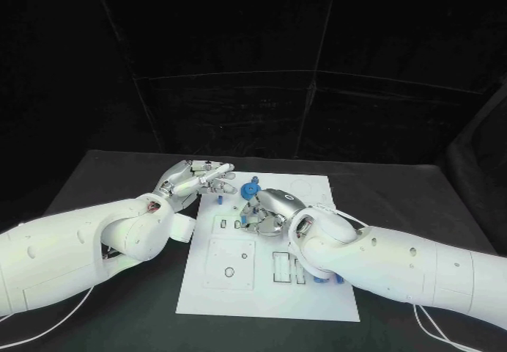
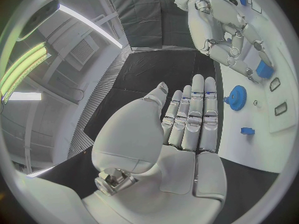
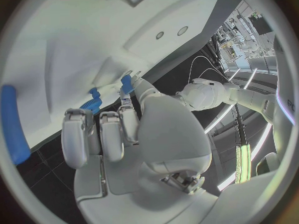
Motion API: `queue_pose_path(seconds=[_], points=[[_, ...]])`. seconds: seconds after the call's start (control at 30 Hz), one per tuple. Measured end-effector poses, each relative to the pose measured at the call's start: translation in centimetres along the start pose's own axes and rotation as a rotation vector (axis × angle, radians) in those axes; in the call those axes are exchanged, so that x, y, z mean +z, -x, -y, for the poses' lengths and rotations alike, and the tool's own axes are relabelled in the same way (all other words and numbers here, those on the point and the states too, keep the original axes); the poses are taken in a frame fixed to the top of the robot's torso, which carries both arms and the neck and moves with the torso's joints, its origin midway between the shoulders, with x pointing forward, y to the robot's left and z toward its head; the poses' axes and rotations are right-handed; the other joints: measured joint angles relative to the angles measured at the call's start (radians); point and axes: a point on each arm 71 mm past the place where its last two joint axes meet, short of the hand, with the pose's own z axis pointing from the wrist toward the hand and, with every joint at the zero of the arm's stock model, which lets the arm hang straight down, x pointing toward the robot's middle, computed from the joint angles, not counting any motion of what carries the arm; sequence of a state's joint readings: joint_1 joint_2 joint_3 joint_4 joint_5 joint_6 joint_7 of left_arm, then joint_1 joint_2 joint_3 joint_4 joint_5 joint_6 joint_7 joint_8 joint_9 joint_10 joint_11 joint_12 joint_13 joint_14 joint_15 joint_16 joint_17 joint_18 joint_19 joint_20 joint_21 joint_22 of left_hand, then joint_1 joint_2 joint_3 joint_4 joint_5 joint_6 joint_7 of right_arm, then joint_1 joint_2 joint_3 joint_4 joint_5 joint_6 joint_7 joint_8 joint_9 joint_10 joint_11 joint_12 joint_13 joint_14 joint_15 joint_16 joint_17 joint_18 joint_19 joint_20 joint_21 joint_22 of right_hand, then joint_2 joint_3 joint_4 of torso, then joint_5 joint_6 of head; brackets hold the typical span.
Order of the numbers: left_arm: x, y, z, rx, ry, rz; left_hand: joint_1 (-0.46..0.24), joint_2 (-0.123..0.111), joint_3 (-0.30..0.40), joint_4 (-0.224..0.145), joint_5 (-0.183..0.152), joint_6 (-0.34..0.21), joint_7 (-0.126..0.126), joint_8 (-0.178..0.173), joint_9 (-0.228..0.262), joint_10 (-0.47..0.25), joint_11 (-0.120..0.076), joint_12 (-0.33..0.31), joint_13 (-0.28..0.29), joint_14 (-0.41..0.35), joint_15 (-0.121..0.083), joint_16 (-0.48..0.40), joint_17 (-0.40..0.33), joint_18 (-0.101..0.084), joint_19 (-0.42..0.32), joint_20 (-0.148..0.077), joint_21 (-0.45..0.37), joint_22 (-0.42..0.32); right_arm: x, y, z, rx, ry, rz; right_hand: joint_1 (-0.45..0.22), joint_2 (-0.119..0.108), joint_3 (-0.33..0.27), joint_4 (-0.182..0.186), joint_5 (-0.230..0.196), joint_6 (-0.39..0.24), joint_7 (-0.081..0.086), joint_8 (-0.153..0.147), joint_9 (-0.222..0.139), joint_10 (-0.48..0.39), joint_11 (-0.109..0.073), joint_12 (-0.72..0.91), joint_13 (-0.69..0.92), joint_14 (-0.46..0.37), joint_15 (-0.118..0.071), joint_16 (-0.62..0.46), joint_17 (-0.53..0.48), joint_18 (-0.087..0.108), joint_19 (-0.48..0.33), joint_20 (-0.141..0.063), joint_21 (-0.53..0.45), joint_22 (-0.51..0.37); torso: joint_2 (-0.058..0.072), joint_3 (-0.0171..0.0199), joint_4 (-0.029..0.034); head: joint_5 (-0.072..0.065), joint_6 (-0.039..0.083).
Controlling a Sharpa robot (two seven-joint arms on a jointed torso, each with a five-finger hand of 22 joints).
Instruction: Assemble the parts on the task board
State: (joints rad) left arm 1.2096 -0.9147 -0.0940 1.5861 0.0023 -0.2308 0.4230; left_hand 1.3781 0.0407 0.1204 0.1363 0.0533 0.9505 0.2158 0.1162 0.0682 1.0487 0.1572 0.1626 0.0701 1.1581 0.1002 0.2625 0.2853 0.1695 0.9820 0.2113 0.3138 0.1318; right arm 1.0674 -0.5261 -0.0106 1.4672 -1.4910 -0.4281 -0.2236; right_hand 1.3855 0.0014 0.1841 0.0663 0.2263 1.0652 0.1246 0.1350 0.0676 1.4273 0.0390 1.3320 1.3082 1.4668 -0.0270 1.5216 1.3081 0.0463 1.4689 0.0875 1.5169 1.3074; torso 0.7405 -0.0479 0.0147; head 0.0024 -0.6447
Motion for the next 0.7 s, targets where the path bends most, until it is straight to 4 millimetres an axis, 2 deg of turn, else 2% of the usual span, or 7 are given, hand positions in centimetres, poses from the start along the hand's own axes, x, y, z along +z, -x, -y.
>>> queue_pose_path(seconds=[0.7], points=[[0.07, 0.01, -0.01, 0.0, 0.0, 0.0, 0.0, 0.0, 0.0, 0.0, 0.0, 0.0, 0.0, 0.0, 0.0, 0.0, 0.0, 0.0, 0.0, 0.0, 0.0, 0.0, 0.0, 0.0, 0.0, 0.0, 0.0, -0.001, 0.2, -0.31, -0.14, -0.053, -0.003, 0.003, 0.0, 0.0, -0.002, 0.002, 0.004, 0.001, 0.0, -0.003, -0.001, 0.0, 0.0, 0.0, 0.0, 0.0, 0.0, 0.0, 0.0, 0.0, 0.0, 0.0, 0.0, 0.0, 0.0, 0.0006, -0.0006, 0.003, -0.007]])
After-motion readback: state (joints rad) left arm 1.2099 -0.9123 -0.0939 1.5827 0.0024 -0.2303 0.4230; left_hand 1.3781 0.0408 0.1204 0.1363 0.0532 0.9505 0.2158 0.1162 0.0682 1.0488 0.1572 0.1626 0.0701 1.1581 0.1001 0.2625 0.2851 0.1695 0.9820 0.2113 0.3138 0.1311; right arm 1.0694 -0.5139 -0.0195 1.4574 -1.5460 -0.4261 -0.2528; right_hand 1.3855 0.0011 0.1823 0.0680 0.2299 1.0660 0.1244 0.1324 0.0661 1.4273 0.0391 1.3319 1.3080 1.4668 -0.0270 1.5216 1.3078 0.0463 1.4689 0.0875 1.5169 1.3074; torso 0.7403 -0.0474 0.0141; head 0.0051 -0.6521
